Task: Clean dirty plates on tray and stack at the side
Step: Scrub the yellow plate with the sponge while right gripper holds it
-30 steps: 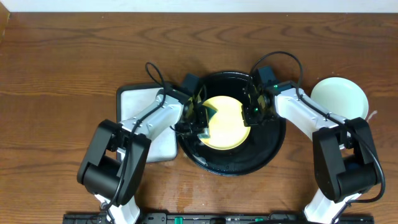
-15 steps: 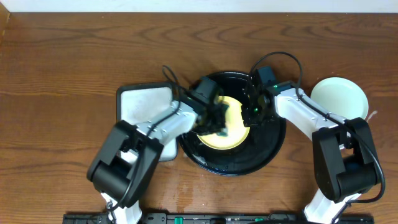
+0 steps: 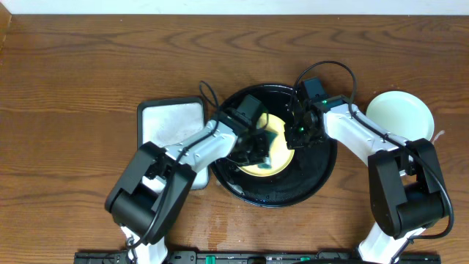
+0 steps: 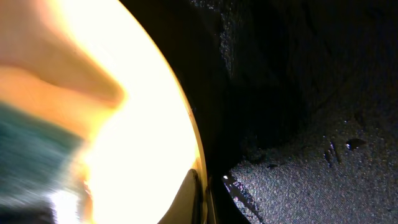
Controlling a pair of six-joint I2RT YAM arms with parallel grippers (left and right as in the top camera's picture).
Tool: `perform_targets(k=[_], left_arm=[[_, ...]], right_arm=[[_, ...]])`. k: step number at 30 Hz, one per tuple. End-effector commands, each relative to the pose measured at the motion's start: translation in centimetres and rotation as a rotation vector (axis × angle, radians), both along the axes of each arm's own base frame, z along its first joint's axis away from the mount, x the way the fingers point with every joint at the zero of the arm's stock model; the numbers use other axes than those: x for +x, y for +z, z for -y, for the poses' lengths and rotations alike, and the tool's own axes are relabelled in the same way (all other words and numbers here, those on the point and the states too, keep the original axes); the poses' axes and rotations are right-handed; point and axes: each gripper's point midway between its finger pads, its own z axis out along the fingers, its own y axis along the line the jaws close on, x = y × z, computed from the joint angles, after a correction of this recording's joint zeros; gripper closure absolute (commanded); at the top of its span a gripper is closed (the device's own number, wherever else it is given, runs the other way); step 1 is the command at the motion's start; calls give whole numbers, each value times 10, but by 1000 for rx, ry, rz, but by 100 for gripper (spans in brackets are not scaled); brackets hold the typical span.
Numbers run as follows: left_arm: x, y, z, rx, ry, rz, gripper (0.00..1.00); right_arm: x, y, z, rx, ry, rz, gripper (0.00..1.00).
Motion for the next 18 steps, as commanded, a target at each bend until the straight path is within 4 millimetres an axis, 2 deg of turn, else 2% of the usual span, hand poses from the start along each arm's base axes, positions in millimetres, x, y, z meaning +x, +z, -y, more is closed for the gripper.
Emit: perform_targets(k=[1,5,6,9,14,18], left_arm=[[30,-14,-79,323,90,92,93],[51,3,-120,527,111,169,92],[57,8,-125,564,90,201,92],[62,13,-124,589,53,236,92],[57,18,-111,581,14,235,93],[52,34,-98,528,-2,225,93]], right_arm=[[-6,-11,9,-56,7,-20,99],[-6,-11,9,-55,7,-20,99],[-5,-11,9,-56,7,-19,99],[-6,-11,9,-56,7,-20,99],[-6,-11,9,-57,7,-23,99],[-6,-11,9,-57,7,-23,99]])
